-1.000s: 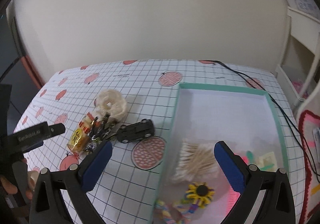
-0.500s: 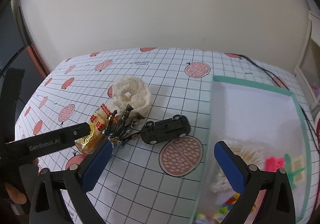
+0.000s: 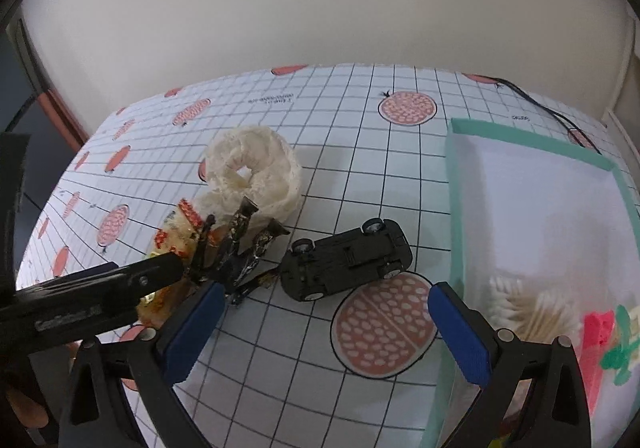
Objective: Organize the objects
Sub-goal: 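Grasp the yellow rice cracker packet with left tool while right tool grasps black toy car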
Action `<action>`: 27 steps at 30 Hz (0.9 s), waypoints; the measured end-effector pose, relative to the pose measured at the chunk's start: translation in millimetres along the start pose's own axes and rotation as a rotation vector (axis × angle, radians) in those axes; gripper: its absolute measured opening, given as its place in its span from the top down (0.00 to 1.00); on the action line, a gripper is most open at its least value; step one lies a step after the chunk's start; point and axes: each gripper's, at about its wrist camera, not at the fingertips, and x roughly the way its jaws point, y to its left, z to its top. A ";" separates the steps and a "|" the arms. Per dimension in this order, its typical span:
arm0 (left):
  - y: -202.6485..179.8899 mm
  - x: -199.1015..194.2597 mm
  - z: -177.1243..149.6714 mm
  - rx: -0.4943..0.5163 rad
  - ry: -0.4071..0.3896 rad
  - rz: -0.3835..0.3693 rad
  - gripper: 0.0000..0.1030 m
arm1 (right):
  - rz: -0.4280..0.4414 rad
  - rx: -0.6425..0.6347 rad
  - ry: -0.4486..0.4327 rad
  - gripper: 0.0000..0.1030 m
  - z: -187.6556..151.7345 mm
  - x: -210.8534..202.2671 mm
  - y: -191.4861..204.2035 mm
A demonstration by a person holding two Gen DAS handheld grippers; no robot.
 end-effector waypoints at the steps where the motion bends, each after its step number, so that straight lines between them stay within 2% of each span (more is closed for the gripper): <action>1: -0.3 1.1 -0.1 0.003 0.005 -0.002 0.05 | -0.009 -0.011 0.000 0.00 0.3 0.9 0.2; 11: -5.1 0.8 -0.7 0.005 0.010 -0.045 0.09 | -0.054 -0.103 0.012 0.07 3.4 15.8 4.9; 14: -8.4 2.6 -1.7 0.013 0.020 -0.066 0.18 | -0.057 -0.107 0.024 0.14 3.8 20.5 4.2; 23: -9.7 7.2 -2.8 0.018 0.032 -0.083 0.19 | -0.073 -0.110 0.034 0.20 6.8 25.7 0.6; 27: -7.6 9.6 -1.2 0.032 0.050 -0.087 0.19 | -0.061 -0.099 0.029 0.26 8.6 28.0 0.1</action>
